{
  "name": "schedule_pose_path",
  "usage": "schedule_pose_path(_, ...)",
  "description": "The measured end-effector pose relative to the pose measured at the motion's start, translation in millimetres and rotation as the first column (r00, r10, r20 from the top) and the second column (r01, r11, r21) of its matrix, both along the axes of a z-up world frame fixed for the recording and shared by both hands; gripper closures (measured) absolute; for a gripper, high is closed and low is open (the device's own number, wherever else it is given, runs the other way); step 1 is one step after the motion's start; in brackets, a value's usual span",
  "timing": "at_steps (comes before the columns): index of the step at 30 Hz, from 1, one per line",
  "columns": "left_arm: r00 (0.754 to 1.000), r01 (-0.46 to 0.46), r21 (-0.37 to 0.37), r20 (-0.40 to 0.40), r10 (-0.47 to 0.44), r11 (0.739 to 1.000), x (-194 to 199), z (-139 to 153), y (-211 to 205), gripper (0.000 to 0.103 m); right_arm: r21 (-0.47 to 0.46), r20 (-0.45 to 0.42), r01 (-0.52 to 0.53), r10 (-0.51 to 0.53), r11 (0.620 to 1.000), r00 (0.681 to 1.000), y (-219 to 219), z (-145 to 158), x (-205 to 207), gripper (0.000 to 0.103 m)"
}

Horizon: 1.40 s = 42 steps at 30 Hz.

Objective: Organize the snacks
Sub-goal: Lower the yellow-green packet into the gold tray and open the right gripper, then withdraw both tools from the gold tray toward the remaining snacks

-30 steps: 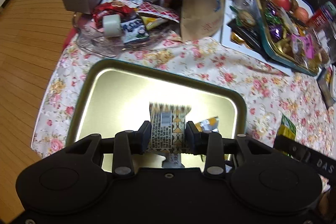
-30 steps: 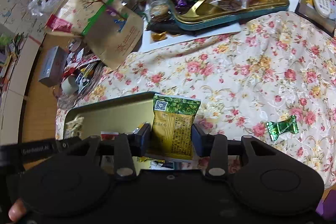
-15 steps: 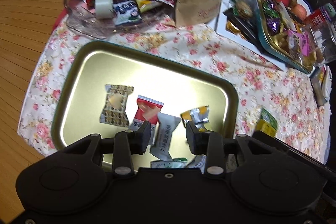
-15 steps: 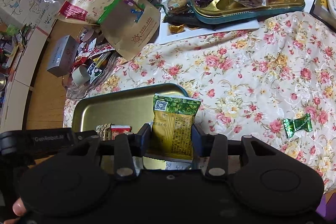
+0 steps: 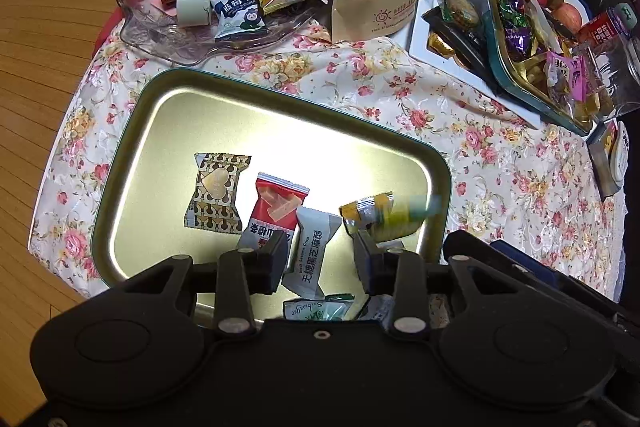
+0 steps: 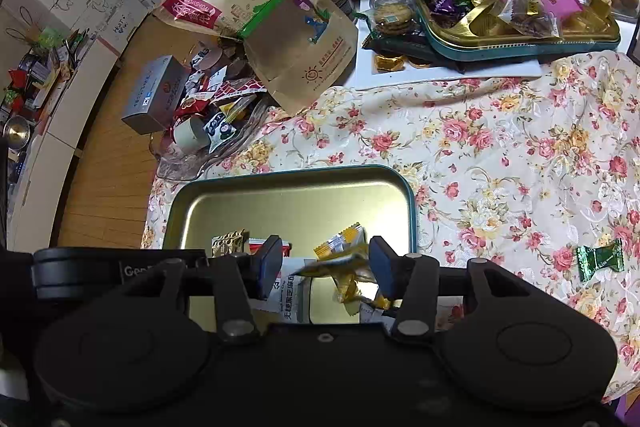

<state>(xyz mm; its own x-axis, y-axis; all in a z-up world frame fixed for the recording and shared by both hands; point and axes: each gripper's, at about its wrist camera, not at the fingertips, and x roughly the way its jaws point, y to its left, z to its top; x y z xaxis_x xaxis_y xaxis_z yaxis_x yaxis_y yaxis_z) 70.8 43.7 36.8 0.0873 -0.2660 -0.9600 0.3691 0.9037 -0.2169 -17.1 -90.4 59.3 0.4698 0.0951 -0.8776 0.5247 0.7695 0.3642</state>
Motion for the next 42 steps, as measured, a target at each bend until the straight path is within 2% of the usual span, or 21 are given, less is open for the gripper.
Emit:
schedule_pose_path(8, 1.000, 0.032, 0.001, 0.000, -0.032, 1.000, -6, 1, -8, 0.058, 0.017, -0.081, 0.040, -0.038, 0.999, 0.996, -9, -11, -1, 0.049)
schedule_pose_path(22, 0.996, 0.084, 0.006, -0.001, -0.084, 0.996, -19, 3, -27, 0.058, -0.019, -0.123, 0.061, -0.063, 0.998, 0.990, -22, -15, -11, 0.046)
schedule_pose_path(34, 0.989, 0.145, -0.012, 0.005, -0.145, 0.989, -39, 13, -55, 0.058, -0.096, -0.082, 0.078, -0.086, 0.992, 0.993, -46, -12, -37, 0.032)
schedule_pose_path(42, 0.982, 0.189, -0.022, 0.007, -0.189, 0.982, -54, 18, -76, 0.058, -0.090, -0.063, 0.113, -0.119, 0.990, 0.991, -67, -14, -63, 0.009)
